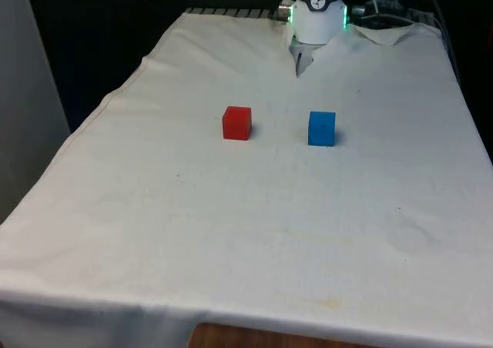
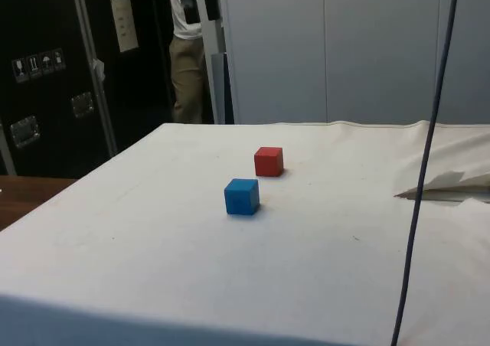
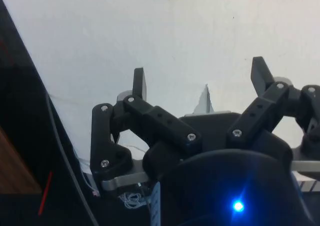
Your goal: Stack the two cubes.
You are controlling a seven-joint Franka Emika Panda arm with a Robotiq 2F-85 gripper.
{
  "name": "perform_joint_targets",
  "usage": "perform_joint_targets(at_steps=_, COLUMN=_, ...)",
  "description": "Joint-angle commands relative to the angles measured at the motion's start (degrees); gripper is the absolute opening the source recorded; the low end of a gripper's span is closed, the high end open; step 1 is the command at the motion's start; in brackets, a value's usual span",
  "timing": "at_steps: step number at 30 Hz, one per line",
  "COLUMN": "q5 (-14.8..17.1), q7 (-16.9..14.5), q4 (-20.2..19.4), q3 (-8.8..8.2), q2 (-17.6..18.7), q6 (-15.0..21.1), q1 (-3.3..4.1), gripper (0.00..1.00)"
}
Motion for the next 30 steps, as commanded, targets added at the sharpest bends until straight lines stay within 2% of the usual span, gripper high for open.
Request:
perform_joint_targets(at_steps=1, q5=0.0, q7=0.0, q4=-0.1, q3=0.00, q2=-0.1, q6=0.0, q1=0.00, gripper=1.00)
perform_joint_targets(at_steps=7, q5=-0.4, q7=0.7, q4=-1.2, q3=0.40, q2=-0.8, q6=0.8, q1=0.29, gripper=1.00)
perform_joint_targets(at_steps=11, q5=-0.6, q7=2.0, q4=-1.5, q3=1.49, q2=-0.9, q6=1.1, q1=0.40, gripper=1.00)
perform_joint_targets(at_steps=12, q5=-0.1, q7=1.4, q4=-1.0, q3=1.49, q2=-0.5, q6=0.3, q1=0.17, gripper=1.00)
perform_joint_targets(at_steps=13, q5=-0.6, q7=2.3, q4=-1.5, q3=1.78, q2=-0.9, q6=1.3, q1=0.40, gripper=1.00)
perform_joint_targets(at_steps=19, q5=-0.9, q7=4.2, q4=-2.4, q3=3.61, q2=-0.9, q6=2.5, q1=0.57, gripper=1.00)
perform_joint_targets(at_steps=20, q5=-0.3, q7=3.6, q4=-1.8, q3=3.61, q2=-0.5, q6=1.6, q1=0.29, gripper=1.00)
perform_joint_targets(at_steps=21, q5=-0.9, q7=4.4, q4=-2.7, q3=3.84, q2=-1.0, q6=2.8, q1=0.57, gripper=1.00)
perform_joint_targets(at_steps=29, q5=-0.6, q7=5.9, q4=-7.8, q3=5.79, q2=-2.9, q6=7.8, q1=0.63, gripper=1.00)
perform_joint_targets(at_steps=30, q5=-0.3, q7=5.4, q4=-7.7, q3=5.90, q2=-2.6, q6=7.3, q1=0.40, gripper=1.00)
